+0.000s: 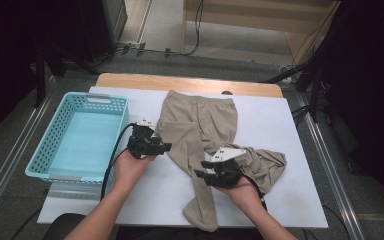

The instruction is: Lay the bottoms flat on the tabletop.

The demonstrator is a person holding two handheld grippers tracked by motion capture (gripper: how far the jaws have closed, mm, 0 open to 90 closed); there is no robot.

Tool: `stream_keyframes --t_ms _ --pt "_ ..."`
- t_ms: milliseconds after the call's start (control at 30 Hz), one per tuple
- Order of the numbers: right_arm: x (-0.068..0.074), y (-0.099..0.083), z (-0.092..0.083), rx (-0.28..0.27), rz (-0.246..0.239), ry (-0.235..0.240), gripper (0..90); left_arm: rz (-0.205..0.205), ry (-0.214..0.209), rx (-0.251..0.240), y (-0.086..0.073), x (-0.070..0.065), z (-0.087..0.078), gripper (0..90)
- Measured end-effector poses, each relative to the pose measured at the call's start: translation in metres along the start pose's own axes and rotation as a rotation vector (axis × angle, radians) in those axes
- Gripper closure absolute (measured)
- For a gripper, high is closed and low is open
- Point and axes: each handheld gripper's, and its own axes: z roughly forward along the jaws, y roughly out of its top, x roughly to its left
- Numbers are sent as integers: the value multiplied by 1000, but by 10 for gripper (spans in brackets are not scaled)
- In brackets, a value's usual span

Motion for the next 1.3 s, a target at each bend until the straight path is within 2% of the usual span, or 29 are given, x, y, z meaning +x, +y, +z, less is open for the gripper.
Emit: stream_keyframes --t_ms 67,200,267,300,333,367,433,500,533,600,733,833,933,1033,1100,1133,1167,1200,1300 --pt "5 -11 -7 11 -5 4 553 27 34 7 -1 -1 5 472" --pt "11 -31 -12 27 47 5 511 -12 31 27 -2 3 17 495" --pt "15 -39 -9 63 45 -6 507 -21 22 38 -3 3 21 560" --pt "15 -41 -7 73 51 -8 508 -16 30 30 -3 1 22 580" --pt "14 -43 -5 79 55 -12 525 -9 41 36 -3 0 23 639" --pt "14 -44 -5 66 60 -22 574 -11 39 34 -2 0 25 687" --pt "12 -44 -6 74 80 -38 732 -17 37 38 -2 0 28 831" --pt "8 -42 -6 89 113 -6 814 -38 13 66 2 2 28 889" --pt "6 -40 -6 101 125 17 839 -44 -2 78 6 3 26 894" --pt "3 -37 -7 125 119 37 845 -73 -27 32 11 5 17 898" --pt "-5 -30 -23 85 125 47 848 -64 -36 -9 22 7 0 898" --pt "-19 -28 -33 57 156 47 848 -82 -44 -34 27 11 -7 896" --pt "-30 -29 -35 63 165 12 848 -101 -54 -50 29 17 -10 896" --pt "-41 -29 -33 62 164 -62 838 -109 -62 -59 31 19 -10 894" --pt "-46 -28 -32 56 164 -127 759 -97 -48 -60 32 18 -9 892" --pt "-48 -28 -32 47 177 -142 744 -96 -51 -64 32 18 -8 891" --pt "-48 -27 -33 38 187 -136 729 -94 -54 -69 33 18 -8 884" --pt "-46 -26 -34 13 180 -134 712 -94 -52 -70 33 18 -7 885" --pt "-34 -22 -36 -10 152 -100 699 -96 -53 -67 32 18 -7 885"
